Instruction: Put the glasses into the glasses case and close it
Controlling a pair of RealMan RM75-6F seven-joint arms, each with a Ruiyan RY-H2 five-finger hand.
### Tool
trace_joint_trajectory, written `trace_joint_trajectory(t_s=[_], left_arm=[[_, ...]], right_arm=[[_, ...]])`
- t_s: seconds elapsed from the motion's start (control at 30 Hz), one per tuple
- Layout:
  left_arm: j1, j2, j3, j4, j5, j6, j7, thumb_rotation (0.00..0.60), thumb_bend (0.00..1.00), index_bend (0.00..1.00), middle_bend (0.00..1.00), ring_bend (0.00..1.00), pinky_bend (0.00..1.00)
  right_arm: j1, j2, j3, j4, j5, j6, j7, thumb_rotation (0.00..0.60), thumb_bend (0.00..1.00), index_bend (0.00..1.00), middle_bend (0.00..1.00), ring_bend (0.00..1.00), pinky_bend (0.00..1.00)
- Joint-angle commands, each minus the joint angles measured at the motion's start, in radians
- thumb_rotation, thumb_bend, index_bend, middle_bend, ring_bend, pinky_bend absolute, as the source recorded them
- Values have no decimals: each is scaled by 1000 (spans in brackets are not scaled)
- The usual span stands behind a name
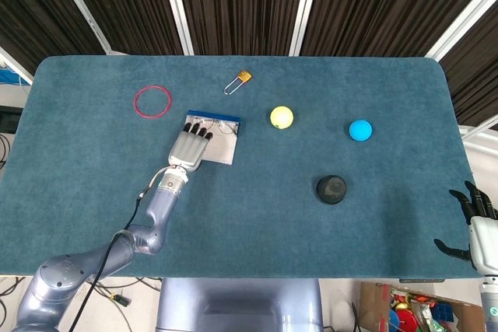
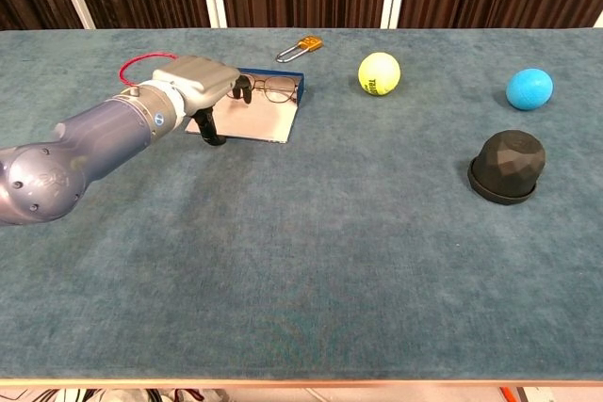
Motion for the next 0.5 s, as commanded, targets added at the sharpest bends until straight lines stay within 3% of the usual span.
trace_joint_trajectory(t_s=[0.03,0.37,0.5], left_arm=[[-2,-6,-3,10,0,-3,3,600,247,265,222,106,150],[-3,-19,-9,34,19,1,-4,600,440,290,221,106,150],[-7,-26,-16,54,21,4,3,600,454,301,220,106,150]], right_arm=[[0,0,0,0,0,0,0,600,38,185,0,78,235],[0,1,0,-2,2,0,0,600,63,186,0,78,235],[0,2,0,-3,2,-1,1,600,68,186,0,78,235]])
